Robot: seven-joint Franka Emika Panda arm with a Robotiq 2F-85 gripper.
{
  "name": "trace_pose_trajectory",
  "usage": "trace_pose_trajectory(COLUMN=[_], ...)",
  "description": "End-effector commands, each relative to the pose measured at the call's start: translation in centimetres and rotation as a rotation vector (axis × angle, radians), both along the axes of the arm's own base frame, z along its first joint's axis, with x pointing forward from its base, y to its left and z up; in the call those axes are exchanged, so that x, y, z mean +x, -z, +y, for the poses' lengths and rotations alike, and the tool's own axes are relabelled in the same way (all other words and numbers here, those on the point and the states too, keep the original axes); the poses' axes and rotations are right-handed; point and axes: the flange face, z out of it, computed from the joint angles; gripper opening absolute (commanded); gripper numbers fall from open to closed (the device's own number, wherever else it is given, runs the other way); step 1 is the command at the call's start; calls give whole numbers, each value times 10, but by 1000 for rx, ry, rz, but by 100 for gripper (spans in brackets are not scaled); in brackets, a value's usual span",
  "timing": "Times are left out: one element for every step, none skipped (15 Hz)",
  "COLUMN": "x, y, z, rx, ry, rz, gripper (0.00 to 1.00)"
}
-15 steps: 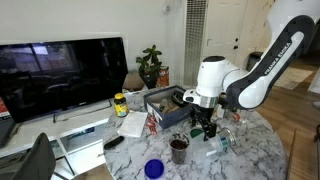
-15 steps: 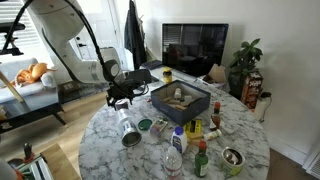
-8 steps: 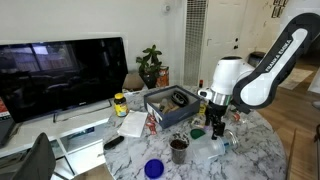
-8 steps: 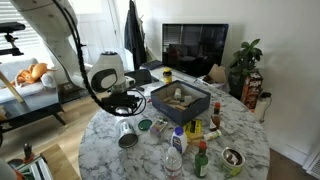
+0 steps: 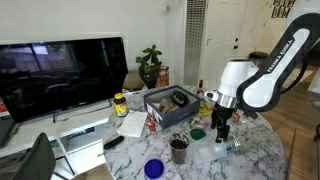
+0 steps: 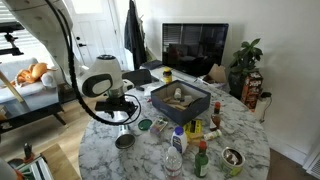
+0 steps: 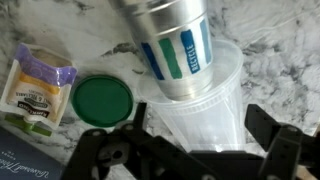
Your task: Put the clear cup over the silver cup, then place them upright
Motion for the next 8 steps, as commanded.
trace_pose_trajectory(x=[5, 7, 7, 6, 2, 0, -4, -7], y=[2, 3, 4, 4, 0, -1, -4, -8], z=[5, -3, -8, -12, -19, -25, -33, -43], rx=[-10, 1, 29, 61, 96, 130, 166, 194], ry=[0, 50, 98, 137, 188, 234, 275, 318], rz=[37, 59, 87, 105, 133, 150, 173, 173], gripper=[100, 100, 100, 100, 100, 100, 100, 100])
